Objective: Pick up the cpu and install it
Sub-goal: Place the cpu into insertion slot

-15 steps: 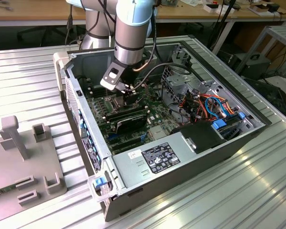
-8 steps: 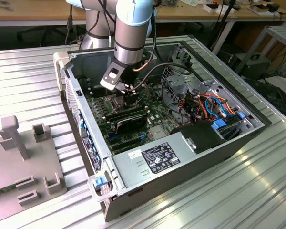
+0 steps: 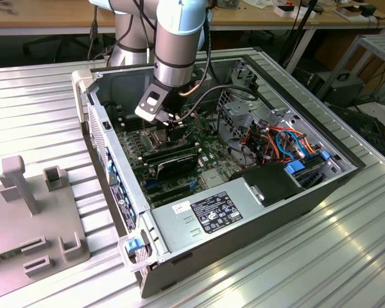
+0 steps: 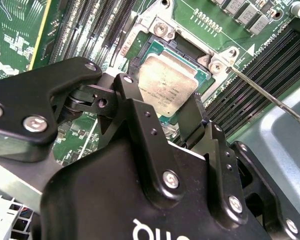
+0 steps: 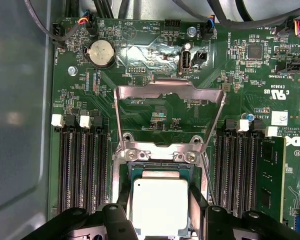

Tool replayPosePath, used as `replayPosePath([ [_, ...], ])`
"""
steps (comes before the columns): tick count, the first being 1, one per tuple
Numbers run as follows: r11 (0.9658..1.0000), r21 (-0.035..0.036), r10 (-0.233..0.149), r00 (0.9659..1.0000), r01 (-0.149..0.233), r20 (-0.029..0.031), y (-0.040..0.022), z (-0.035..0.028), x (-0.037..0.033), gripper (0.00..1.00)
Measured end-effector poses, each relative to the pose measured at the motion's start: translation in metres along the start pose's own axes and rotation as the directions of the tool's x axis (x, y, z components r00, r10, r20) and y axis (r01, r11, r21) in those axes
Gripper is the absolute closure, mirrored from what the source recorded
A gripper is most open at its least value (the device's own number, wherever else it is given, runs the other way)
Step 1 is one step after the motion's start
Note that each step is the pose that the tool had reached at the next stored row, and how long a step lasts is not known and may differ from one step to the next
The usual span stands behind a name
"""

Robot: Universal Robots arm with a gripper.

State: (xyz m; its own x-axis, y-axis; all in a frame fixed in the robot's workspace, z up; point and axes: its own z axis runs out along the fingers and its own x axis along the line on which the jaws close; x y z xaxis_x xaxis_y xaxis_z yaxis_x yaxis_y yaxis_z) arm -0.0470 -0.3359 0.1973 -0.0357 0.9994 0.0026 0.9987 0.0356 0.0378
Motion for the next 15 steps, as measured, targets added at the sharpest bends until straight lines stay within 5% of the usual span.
replayPosePath([
  [15, 0.9998, -0.0001, 0.02, 0.9998, -0.02, 0.0007, 0.0003, -0.0034, 0.0002, 0.45],
])
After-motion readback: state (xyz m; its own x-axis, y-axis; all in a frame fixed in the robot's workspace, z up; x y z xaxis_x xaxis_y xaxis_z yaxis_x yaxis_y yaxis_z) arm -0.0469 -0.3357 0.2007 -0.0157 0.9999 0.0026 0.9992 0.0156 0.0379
